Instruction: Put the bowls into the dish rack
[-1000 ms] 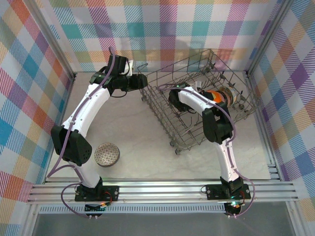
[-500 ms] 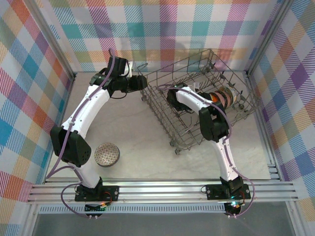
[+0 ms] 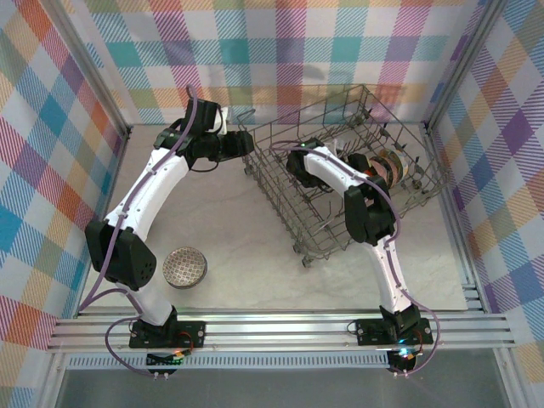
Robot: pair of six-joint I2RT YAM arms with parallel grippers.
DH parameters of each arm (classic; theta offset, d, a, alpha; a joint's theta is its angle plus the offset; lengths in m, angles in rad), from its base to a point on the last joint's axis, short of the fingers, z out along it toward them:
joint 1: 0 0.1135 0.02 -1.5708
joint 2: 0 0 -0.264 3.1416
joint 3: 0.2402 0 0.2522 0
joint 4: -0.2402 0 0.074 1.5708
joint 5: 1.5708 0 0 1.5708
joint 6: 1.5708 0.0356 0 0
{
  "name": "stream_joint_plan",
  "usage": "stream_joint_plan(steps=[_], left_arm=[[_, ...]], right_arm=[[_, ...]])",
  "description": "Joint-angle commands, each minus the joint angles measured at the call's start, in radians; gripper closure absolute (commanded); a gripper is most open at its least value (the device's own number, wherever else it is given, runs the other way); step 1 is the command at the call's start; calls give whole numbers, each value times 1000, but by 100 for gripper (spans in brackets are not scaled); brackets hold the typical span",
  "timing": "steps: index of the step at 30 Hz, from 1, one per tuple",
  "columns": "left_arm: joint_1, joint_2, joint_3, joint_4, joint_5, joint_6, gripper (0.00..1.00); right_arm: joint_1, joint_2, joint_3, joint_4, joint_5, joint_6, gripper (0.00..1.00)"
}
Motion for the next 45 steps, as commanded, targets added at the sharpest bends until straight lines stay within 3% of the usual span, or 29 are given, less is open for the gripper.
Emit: stream_joint_plan(steps=[1, 7, 15, 29, 34, 45], left_arm=[[9, -31, -1, 14, -3, -17, 42], [9, -28, 8, -1, -18, -20, 41], [30, -50, 8, -81, -64, -15, 41], [163, -268, -270, -371, -228, -74, 34], [189, -313, -411, -455, -216, -108, 33], [184, -418, -676, -504, -133, -234, 26]], right_arm=[[2, -77, 4, -51, -36, -90, 30], [4, -276, -188, 463, -179, -498, 23], [-8, -368, -186, 735, -343, -771, 18], [-94, -463, -169, 929, -926, -865, 7], [-104, -501, -215, 1023, -1128, -933, 5], [-124, -526, -259, 1066, -1271, -957, 1]])
